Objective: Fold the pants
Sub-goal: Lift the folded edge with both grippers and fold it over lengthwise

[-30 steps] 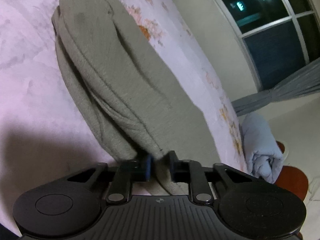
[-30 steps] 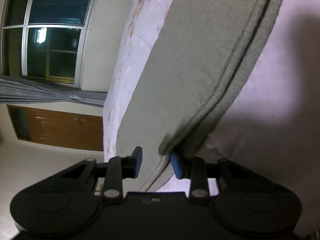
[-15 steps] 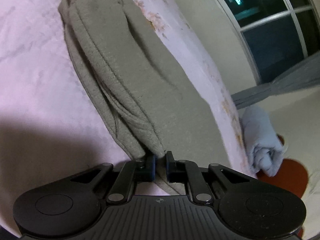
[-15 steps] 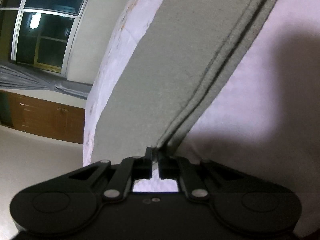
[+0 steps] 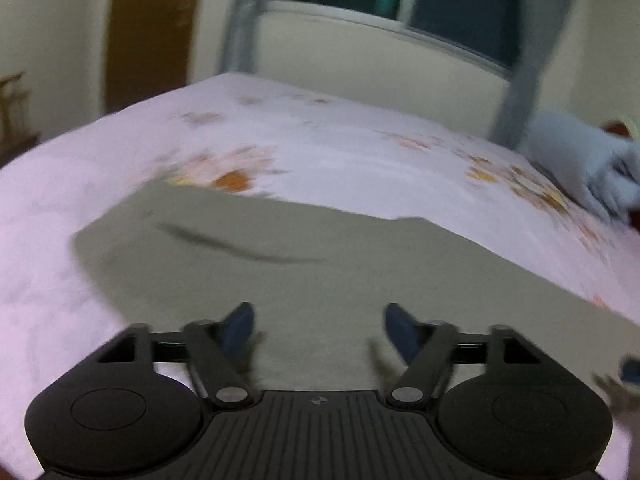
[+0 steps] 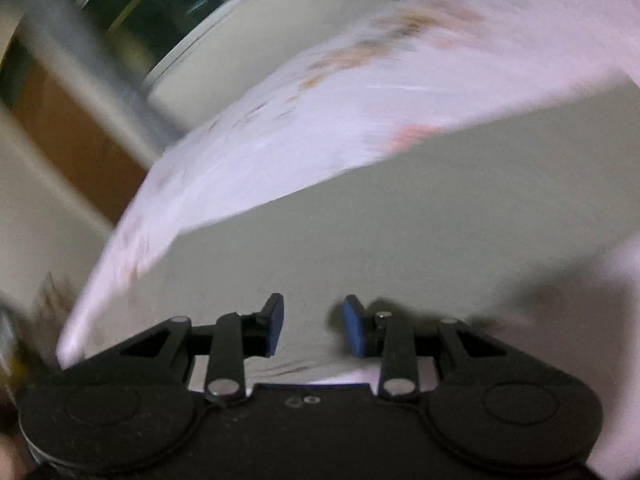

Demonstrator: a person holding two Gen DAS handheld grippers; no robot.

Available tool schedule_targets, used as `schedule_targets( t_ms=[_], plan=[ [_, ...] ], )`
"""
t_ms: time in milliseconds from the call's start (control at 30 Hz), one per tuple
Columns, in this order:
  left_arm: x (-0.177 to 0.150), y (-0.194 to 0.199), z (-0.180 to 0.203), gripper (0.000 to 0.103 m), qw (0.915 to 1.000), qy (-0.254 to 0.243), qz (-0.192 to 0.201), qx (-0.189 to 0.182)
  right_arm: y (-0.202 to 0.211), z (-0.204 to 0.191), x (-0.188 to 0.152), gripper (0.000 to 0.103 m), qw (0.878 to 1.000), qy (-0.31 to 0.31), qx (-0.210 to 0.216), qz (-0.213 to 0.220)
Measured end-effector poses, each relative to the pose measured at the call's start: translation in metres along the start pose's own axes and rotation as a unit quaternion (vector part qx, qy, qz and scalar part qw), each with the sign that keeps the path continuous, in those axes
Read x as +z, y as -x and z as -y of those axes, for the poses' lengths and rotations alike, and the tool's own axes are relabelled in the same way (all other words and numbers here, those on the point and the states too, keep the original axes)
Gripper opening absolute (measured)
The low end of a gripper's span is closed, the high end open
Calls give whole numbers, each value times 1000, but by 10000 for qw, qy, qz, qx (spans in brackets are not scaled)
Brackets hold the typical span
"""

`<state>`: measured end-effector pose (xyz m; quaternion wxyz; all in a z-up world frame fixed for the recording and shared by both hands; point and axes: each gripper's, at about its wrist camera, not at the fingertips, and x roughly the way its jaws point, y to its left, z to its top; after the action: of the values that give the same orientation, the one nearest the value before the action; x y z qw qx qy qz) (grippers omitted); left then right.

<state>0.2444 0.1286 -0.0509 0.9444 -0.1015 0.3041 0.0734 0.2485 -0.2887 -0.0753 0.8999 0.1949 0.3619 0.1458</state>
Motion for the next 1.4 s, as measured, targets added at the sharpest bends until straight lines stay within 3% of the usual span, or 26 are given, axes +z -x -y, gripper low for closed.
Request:
schedule_targets(
  t_ms=[100, 133, 167, 267, 433, 467, 533, 633, 767, 800, 867, 1033, 1067, 1167, 1233, 1300, 1333, 1400],
  plan=[
    [-6, -21, 4, 76, 9992, -125, -365, 52, -25, -22, -2, 24, 9990, 287, 207, -259],
    [-11, -31, -2, 76, 9981, -141, -600, 97, -33, -23, -4, 26, 9980, 428, -14, -464],
    [-14, -36, -8, 76, 9981, -170, -593, 67, -40, -21, -5, 23, 9951, 550, -395, -720],
    [-19, -32, -26, 76, 9983, -287, -485, -141, -21, 20, 2, 3, 9937, 218, -754, -806],
    [-14, -26, -22, 76, 9964, -611, -567, -153, 32, 90, 21, 0, 9877, -130, -1420, -646],
    [-13, -20, -18, 76, 9967, -636, -485, -118, 42, 97, 22, 0, 9880, -198, -1427, -555],
    [-13, -5, -5, 76, 9966, -760, -220, -221, 66, 96, 26, 21, 9893, -199, -1444, -98],
    [-12, -6, 33, 76, 9930, -1049, -155, -515, 62, 70, 27, 20, 9933, 98, -1149, 86],
    [-22, -22, 83, 76, 9872, -1291, -467, -816, 16, 29, 16, 19, 9960, 558, -669, -197],
    [-29, -28, 92, 76, 9856, -1339, -703, -762, 4, 26, 11, 19, 9953, 623, -652, -338],
    [-47, -23, 96, 77, 9873, -1335, -607, -615, -19, 23, -1, 19, 9899, 772, -856, -825],
    [-55, -5, 85, 78, 9862, -1380, -540, -737, -1, 28, -16, 16, 9864, 994, -926, -920],
    [-52, -2, 85, 78, 9864, -1390, -499, -719, -2, 23, -10, 17, 9870, 968, -920, -894],
    [-47, 10, 88, 78, 9878, -1378, -246, -688, 26, 35, -2, 22, 9931, 787, -843, -212],
    [-47, 15, 100, 79, 9854, -1526, -61, -754, 41, 58, 3, 27, 9937, 419, -1026, 194],
    [-48, 7, 114, 88, 9814, -1713, -164, -855, 51, 77, 13, 30, 9915, 106, -1160, 576],
    [-50, 2, 119, 95, 9805, -1763, -263, -832, 54, 82, 18, 32, 9875, 241, -1335, 805],
    [-59, -12, 127, 98, 9786, -1852, -571, -698, 55, 98, 27, 36, 9838, 360, -1409, 1051]
  ],
)
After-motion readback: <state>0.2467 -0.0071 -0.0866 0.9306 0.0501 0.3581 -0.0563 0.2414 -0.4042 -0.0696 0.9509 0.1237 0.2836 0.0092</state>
